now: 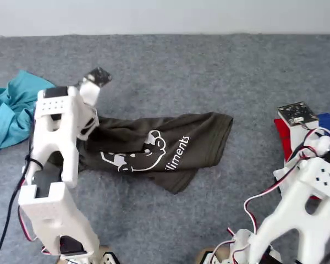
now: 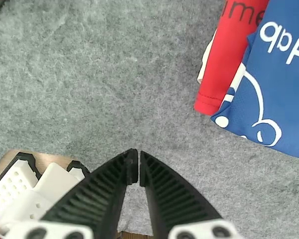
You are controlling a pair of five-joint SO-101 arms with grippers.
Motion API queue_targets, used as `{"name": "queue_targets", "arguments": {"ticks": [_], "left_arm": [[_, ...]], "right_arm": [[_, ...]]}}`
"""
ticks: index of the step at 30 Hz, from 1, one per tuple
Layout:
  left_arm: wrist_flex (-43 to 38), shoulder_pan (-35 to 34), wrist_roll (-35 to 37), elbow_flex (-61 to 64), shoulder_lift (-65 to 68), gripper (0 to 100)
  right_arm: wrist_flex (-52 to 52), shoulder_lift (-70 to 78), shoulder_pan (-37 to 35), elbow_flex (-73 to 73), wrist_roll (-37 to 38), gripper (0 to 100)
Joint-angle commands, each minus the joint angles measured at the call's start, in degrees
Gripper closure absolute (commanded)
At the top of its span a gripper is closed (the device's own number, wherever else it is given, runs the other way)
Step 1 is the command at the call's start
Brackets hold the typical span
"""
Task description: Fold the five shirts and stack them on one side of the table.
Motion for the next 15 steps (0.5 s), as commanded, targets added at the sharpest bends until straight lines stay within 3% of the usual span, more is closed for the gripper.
{"name": "queue_targets", "arguments": {"ticks": [1, 10, 15], "left_arm": [[6.4, 0.1, 0.4, -7.6, -0.2, 82], [19.8, 0.7, -1.5, -11.4, 0.1, 82], [19.3, 1.1, -2.5, -9.9, 0.4, 82]], "right_arm": [[2.3, -1.6, -0.3, -0.2, -0.5, 98.7], [2.3, -1.6, -0.5, -0.2, -6.8, 98.7], [2.3, -1.6, -0.5, -0.2, -7.0, 98.7]]}}
